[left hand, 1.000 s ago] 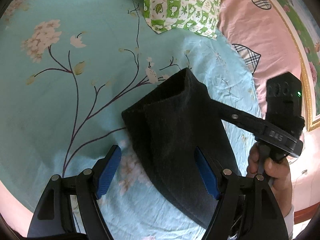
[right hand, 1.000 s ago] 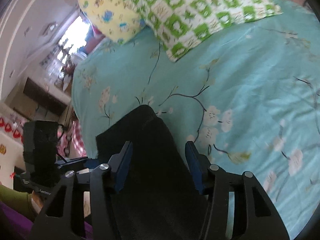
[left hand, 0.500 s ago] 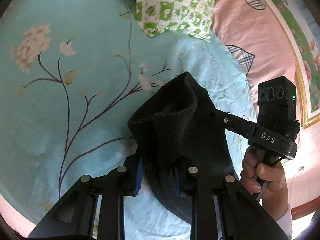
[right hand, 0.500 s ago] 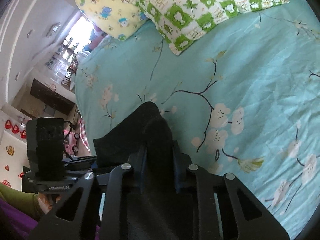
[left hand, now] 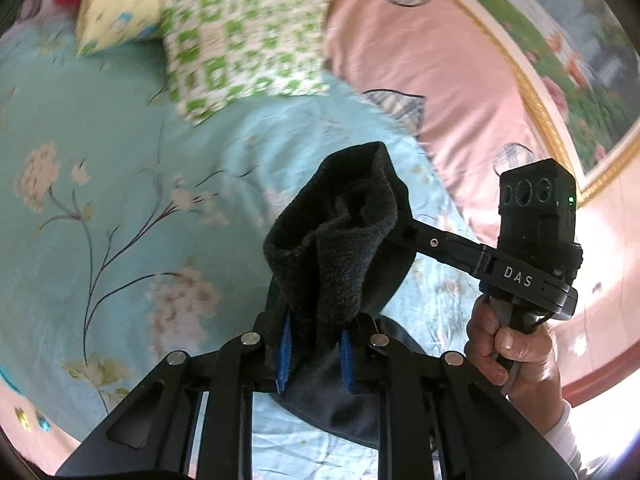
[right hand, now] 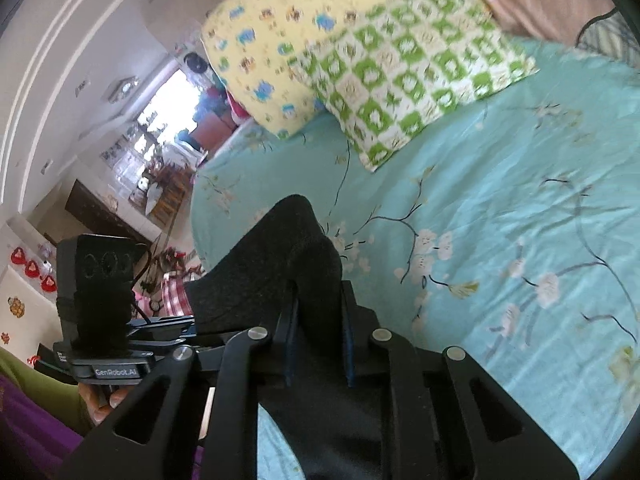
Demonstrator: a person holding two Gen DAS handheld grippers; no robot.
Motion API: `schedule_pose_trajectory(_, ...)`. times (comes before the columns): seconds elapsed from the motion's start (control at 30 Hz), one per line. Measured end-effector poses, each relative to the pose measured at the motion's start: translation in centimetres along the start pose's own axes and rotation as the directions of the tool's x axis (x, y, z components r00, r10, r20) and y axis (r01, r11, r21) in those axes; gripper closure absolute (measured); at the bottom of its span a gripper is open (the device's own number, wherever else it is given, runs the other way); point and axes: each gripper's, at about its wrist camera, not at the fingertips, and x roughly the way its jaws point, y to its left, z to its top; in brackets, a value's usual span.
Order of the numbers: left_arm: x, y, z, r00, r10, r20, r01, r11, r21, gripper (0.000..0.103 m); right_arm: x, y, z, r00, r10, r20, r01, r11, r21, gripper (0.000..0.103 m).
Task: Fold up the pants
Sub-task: 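Lift the folded pants with both grippers and carry them across the bed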
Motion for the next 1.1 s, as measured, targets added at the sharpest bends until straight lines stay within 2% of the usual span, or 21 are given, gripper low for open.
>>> schedule_pose_trajectory(0.37,-1.9,-6.7,-2.4,0.998,-0.070,-0.004,0.069,0.988,0.139,0.085,-7.7,0.7,-3.9,0.985,0.007,0.172,-0.016,0.999,0.051,0.084)
schedule_pose_trajectory(0.7,-1.9,-14.4,-6.7,0.989,-0.136,-0.058,0.147,0.948,0.281,0.085,-14.7,-0.1,-9.4,0.947,-0.023,0.320,-0.013,0.994,0.110,0.085)
schedule_pose_trajectory(1.1,1.0,-20.5,-12.1,0.982,-0.122,-0.145,0.171,0.900,0.400,0.085,-19.6,-3.1,-16.7,0.896,-0.051,0.440,-0.043,0.979,0.202,0.085)
